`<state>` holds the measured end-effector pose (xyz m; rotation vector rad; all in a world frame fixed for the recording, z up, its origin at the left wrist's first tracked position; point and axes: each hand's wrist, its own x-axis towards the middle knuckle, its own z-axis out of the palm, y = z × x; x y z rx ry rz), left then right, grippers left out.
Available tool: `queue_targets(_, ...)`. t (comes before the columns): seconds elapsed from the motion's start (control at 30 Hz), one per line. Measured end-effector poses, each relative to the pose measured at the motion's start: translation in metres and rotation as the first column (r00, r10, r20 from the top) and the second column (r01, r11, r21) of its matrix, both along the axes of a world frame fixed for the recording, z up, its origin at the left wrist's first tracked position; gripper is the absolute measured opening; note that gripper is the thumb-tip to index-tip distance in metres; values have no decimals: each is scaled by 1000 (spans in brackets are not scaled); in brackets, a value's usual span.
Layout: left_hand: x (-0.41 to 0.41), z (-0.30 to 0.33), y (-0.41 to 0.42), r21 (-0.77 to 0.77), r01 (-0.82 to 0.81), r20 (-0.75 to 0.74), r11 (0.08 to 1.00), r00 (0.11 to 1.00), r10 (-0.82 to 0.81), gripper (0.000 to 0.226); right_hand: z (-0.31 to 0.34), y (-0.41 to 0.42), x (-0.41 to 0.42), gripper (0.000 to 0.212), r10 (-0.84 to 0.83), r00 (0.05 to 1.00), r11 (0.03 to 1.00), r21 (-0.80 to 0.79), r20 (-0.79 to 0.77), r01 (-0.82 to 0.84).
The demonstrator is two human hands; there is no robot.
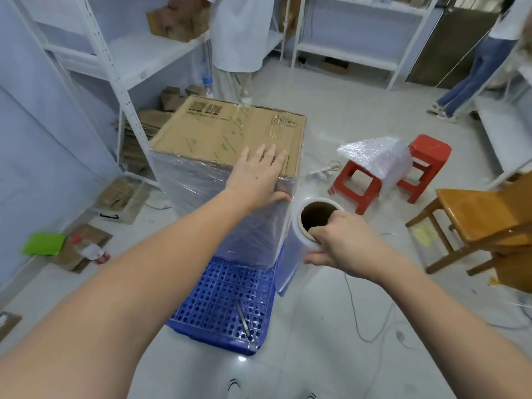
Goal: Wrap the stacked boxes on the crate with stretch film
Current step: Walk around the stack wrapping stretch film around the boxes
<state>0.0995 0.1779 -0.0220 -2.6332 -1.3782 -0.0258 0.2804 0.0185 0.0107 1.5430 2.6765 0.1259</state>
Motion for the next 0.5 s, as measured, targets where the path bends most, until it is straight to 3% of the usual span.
queue_targets(0.1,-2,-4,0,13,11,14,1000,1000,-12,110,3,-7,-14,50,115,992,990,-83,-44,-118)
queue_targets(0.23,-2,-4,-1,9,7,29,1000,1000,-7,110,4,-14,-31,20,91,995,980,-173,-43,-97)
queue_targets(0.47,0,-1,-2,5,-7,25,1000,1000,7,112,5,-21,-41,23,36,995,994,-103,94,-26)
queue_targets(0.5,0,-1,-2,4,-11,23,1000,1000,11,112,2,-23,-45,31,24,996,997,-72,89,-18)
